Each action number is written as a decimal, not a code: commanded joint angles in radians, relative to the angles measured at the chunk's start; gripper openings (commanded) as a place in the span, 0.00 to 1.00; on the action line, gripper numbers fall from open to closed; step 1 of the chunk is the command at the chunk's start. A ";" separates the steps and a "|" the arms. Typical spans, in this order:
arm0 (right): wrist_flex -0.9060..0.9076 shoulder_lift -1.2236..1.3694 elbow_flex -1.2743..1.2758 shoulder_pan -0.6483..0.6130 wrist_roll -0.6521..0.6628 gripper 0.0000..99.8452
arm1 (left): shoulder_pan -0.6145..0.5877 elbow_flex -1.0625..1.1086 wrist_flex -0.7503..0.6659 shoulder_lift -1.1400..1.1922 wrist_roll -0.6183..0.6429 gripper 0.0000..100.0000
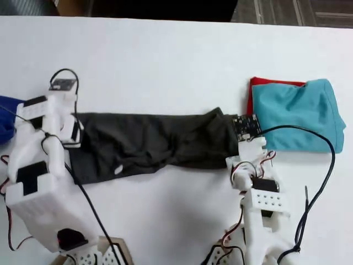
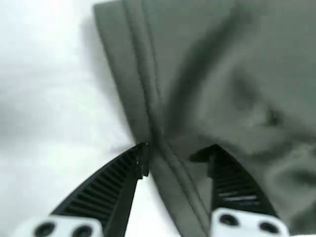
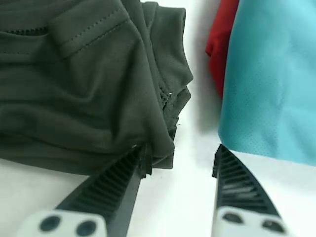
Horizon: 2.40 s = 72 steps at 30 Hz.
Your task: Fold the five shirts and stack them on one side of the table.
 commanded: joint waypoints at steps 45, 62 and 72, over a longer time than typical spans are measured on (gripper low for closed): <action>0.002 -0.039 -0.021 0.013 -0.003 0.21 | -0.041 -1.073 0.612 0.503 -0.144 0.03; -0.019 -0.031 -0.009 0.019 -0.008 0.21 | -0.005 -0.894 0.617 0.393 -0.123 0.25; -0.041 -0.030 -0.003 -0.002 -0.008 0.21 | -0.034 -0.731 0.554 0.195 -0.068 0.24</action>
